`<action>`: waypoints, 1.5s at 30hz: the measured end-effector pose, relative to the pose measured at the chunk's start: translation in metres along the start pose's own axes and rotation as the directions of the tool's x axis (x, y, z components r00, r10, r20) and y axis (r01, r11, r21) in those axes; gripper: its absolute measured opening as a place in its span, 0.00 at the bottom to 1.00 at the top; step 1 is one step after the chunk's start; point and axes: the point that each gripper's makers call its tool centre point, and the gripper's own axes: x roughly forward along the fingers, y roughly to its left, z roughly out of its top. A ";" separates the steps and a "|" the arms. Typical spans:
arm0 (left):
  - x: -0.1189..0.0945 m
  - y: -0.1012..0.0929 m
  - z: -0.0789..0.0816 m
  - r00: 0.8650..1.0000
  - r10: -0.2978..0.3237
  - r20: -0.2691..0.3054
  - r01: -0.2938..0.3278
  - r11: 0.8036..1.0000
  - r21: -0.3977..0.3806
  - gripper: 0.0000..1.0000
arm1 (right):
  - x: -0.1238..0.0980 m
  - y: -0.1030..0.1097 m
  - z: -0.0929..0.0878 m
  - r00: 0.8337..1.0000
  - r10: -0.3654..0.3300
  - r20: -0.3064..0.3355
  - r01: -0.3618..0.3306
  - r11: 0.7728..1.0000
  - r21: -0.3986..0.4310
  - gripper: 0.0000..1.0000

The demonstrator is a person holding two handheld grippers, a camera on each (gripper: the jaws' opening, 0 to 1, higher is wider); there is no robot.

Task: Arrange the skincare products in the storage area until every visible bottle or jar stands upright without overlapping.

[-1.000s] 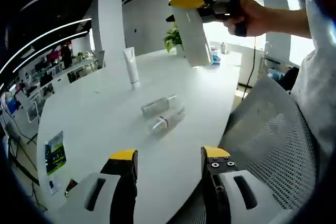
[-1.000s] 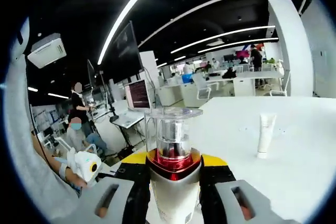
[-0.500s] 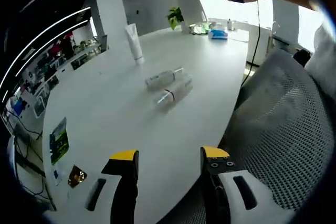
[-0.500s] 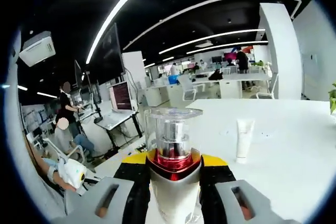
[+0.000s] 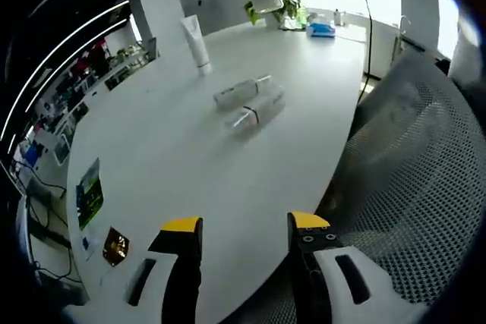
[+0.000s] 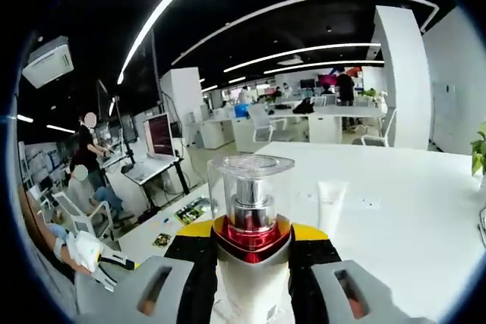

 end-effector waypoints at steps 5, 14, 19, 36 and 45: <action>0.006 -0.013 -0.013 0.997 -0.048 -0.053 0.050 0.998 0.042 0.41 | 0.007 -0.019 0.005 0.999 -0.029 0.014 0.029 1.000 0.005 0.31; 0.008 -0.013 -0.023 0.994 -0.056 -0.097 0.059 0.998 0.030 0.42 | 0.012 -0.045 -0.006 0.999 -0.049 -0.001 0.049 0.999 0.002 0.31; 0.008 -0.013 -0.028 0.991 -0.066 -0.120 0.067 0.998 0.008 0.43 | 0.020 -0.059 -0.017 0.998 -0.048 -0.026 0.048 0.999 -0.011 0.31; 0.005 -0.014 -0.015 0.996 -0.075 -0.053 0.073 0.996 -0.053 0.45 | 0.056 -0.100 -0.034 0.996 -0.003 -0.086 0.002 1.000 -0.018 0.31; 0.006 -0.012 -0.021 0.994 -0.073 -0.080 0.067 0.995 -0.071 0.42 | 0.078 -0.128 -0.045 0.991 0.007 -0.136 -0.013 0.999 -0.047 0.30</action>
